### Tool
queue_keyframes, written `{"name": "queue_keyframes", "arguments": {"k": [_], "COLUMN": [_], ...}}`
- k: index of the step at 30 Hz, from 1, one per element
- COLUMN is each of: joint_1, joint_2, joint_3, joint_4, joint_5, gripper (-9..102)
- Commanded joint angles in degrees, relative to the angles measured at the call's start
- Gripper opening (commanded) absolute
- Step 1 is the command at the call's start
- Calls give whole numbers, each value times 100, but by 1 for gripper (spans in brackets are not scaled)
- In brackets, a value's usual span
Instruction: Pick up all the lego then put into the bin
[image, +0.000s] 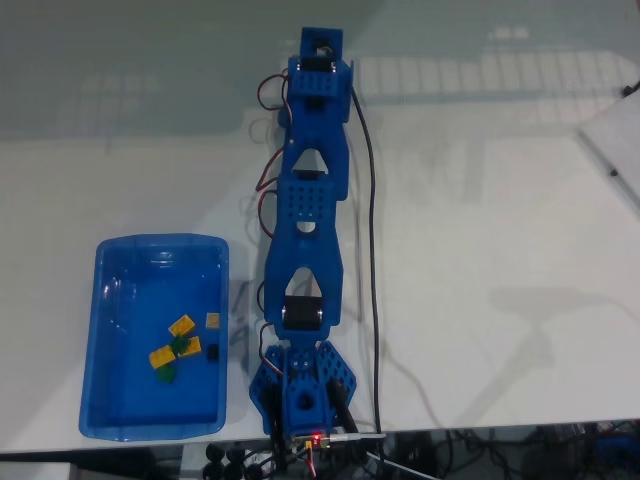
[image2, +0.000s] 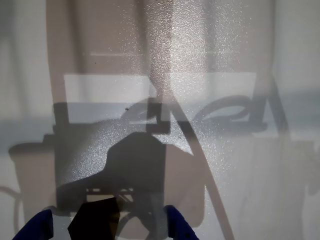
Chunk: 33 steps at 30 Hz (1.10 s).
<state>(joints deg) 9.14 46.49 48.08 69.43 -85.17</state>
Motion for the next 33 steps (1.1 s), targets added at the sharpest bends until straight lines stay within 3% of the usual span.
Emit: {"name": "queue_keyframes", "arguments": {"k": [1,11,20,29,33], "joint_1": [-88,-97,-114,-158,-316], "joint_2": [26,-62,-141,-132,431], "joint_3": [-343,-404,-404,-396,-185], "joint_4": [-44,-53,-220,-220,-220], "joint_5": [-70,-70,62,185,721], "gripper": [29,23,0,0,0]}}
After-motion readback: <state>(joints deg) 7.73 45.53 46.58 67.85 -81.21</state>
